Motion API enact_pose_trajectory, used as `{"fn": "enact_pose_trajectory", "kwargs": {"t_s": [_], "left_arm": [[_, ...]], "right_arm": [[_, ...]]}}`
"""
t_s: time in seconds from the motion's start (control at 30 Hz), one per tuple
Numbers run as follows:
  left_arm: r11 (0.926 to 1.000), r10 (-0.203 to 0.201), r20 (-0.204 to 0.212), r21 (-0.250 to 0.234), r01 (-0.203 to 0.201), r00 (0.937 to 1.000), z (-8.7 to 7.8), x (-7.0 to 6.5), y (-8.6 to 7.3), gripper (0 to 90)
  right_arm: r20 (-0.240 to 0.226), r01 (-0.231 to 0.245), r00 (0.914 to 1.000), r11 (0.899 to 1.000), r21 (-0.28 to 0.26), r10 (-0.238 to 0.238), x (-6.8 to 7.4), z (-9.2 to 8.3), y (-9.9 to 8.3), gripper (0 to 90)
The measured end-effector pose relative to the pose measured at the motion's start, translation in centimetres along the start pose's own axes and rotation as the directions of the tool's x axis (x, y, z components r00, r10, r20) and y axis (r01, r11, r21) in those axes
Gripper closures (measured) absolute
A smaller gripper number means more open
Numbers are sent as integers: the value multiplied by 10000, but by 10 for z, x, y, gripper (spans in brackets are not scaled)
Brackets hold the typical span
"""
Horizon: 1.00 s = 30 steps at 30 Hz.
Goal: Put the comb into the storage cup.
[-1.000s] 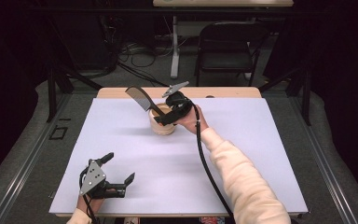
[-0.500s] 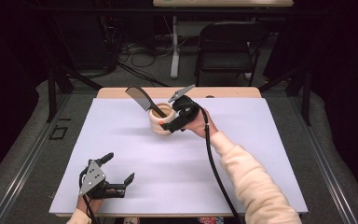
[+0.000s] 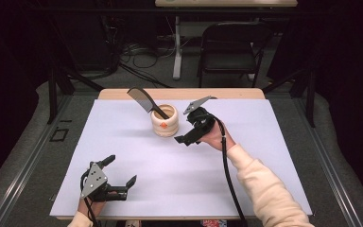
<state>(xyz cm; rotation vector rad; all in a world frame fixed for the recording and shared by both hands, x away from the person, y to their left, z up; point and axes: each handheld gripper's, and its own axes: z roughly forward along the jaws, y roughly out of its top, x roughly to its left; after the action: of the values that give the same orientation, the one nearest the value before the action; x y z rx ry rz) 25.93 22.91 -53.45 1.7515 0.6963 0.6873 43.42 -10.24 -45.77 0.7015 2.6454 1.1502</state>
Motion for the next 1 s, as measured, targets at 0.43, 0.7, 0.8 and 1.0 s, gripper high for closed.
{"fn": "enact_pose_trajectory", "kwargs": {"t_s": [0.43, 0.7, 0.8, 1.0], "left_arm": [[10000, -47, -7, 11, 47, 10000, 1, 0, 0, 1], [10000, -31, -14, 26, 31, 10000, 1, 0, 0, 1], [10000, -27, -20, 38, 27, 10000, 1, 0, 0, 1], [10000, 13, -13, 57, -13, 10000, 1, 0, 0, 1]], "right_arm": [[2, -98, 10000, 9996, 271, 98, 9, -10, -35, 0], [134, -137, 9998, 9992, 368, 132, 16, -18, -55, 0], [189, -167, 9997, 9989, 437, 159, 18, -21, -63, 0], [290, -256, 9993, 9983, 526, 241, 21, -27, -77, 0]]}}
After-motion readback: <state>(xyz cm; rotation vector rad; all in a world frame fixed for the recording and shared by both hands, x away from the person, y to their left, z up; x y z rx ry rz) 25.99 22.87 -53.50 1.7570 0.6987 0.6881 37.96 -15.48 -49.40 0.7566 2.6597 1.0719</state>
